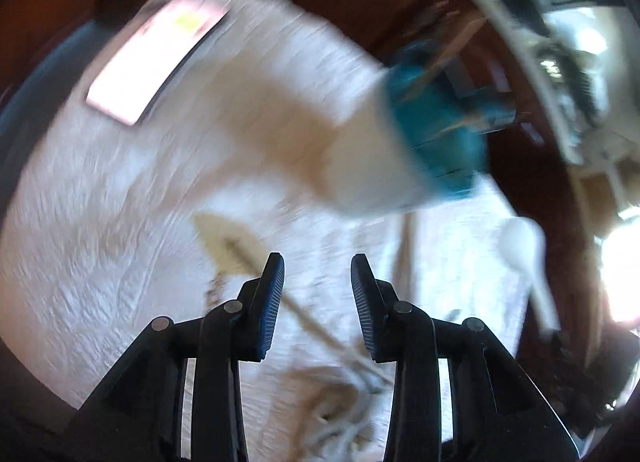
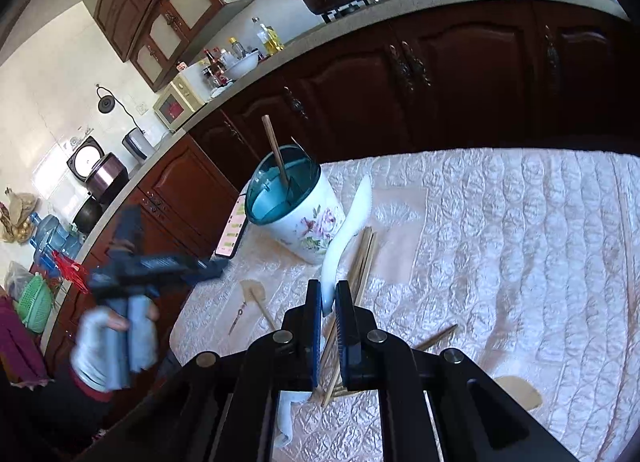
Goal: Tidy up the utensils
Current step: 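Carry the chopstick with the left tool while the right tool carries the white spoon to the holder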
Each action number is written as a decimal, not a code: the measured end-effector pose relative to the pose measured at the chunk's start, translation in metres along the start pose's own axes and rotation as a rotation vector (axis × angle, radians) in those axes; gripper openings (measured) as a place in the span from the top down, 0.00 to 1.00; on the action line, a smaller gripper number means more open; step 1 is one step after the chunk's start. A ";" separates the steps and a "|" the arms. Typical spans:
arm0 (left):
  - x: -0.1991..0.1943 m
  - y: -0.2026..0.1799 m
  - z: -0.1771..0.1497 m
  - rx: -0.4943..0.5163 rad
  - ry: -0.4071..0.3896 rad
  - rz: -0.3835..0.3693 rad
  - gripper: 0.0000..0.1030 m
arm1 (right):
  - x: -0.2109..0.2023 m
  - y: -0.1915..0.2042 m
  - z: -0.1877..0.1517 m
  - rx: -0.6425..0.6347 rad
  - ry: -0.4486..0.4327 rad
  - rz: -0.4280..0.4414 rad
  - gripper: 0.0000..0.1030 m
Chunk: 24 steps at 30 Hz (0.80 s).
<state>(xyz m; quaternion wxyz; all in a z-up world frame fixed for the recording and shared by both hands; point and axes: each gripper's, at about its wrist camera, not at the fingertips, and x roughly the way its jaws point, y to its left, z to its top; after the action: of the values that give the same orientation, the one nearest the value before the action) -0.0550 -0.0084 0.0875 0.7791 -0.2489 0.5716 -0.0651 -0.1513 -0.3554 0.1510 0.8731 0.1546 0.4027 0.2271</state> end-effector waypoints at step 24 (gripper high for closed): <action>-0.051 -0.007 0.026 0.085 -0.150 -0.092 0.94 | -0.009 0.023 0.021 0.009 -0.004 0.154 0.94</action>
<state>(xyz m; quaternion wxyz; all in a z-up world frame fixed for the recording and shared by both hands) -0.0473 0.0130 0.1405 0.8259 -0.2458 0.4962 -0.1063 -0.1465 -0.3421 0.1798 0.8531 0.1895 0.3891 0.2915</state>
